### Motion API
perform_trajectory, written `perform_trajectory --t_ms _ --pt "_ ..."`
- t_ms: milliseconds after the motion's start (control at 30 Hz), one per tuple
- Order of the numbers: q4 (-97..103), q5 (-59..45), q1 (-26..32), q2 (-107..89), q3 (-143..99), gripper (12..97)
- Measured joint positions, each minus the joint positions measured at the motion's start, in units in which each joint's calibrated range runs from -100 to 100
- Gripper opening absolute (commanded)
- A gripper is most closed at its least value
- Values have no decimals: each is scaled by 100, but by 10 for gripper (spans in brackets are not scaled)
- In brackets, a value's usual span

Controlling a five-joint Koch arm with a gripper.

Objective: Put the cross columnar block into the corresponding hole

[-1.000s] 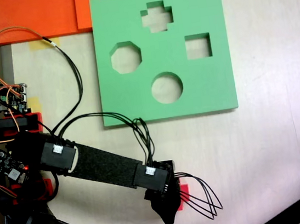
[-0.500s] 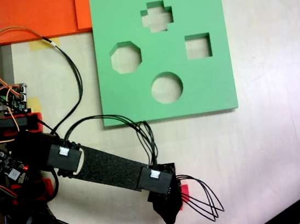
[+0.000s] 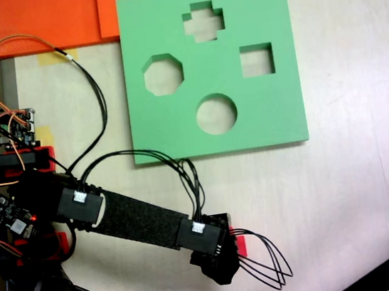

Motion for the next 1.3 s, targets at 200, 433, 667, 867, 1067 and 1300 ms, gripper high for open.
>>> perform_trajectory --t_ms 200,433,667,867,1067,1300 --pt "-157 0 10 -260 -10 466" --pt "-656 24 93 -1464 -98 465" --pt "-1224 200 303 -3447 -98 465" --pt "-1478 791 860 -5308 -98 465" --pt "-1478 1905 2056 -6074 -98 465" --pt "-1087 3096 3419 -5814 -235 465"
